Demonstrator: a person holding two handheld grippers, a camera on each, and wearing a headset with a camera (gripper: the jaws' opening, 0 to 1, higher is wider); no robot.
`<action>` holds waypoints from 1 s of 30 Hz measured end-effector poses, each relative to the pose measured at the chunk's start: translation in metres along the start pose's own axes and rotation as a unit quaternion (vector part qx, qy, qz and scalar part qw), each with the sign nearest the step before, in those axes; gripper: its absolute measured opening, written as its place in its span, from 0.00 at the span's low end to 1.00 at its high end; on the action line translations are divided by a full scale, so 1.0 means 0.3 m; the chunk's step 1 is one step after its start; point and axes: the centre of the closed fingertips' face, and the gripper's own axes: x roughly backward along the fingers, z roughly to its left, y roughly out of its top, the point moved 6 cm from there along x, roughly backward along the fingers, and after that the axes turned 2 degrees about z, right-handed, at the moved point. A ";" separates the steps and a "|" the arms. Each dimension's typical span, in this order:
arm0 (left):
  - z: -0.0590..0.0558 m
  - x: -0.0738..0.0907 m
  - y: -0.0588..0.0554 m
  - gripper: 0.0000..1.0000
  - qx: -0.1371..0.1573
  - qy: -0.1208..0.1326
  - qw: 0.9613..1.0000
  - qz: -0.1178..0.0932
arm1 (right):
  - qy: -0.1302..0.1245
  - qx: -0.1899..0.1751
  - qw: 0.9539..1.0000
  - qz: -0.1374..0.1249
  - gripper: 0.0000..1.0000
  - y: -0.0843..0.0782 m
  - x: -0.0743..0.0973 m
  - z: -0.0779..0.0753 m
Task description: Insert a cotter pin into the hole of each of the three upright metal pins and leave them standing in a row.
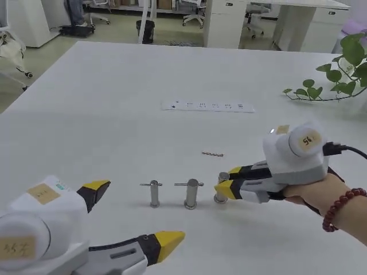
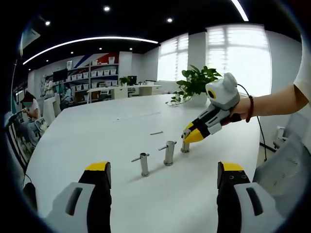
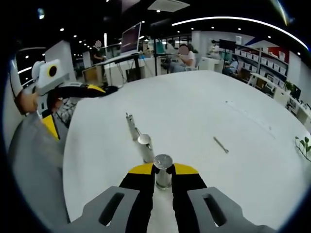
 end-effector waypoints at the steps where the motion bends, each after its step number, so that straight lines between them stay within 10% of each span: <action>1: -0.001 0.001 0.000 0.90 0.000 0.000 1.000 0.000 | 0.001 0.000 1.000 0.000 0.14 -0.002 0.000 0.007; 30: -0.003 0.027 -0.006 0.87 0.001 0.003 1.000 -0.004 | -0.002 -0.028 1.000 -0.003 0.14 -0.057 -0.029 0.137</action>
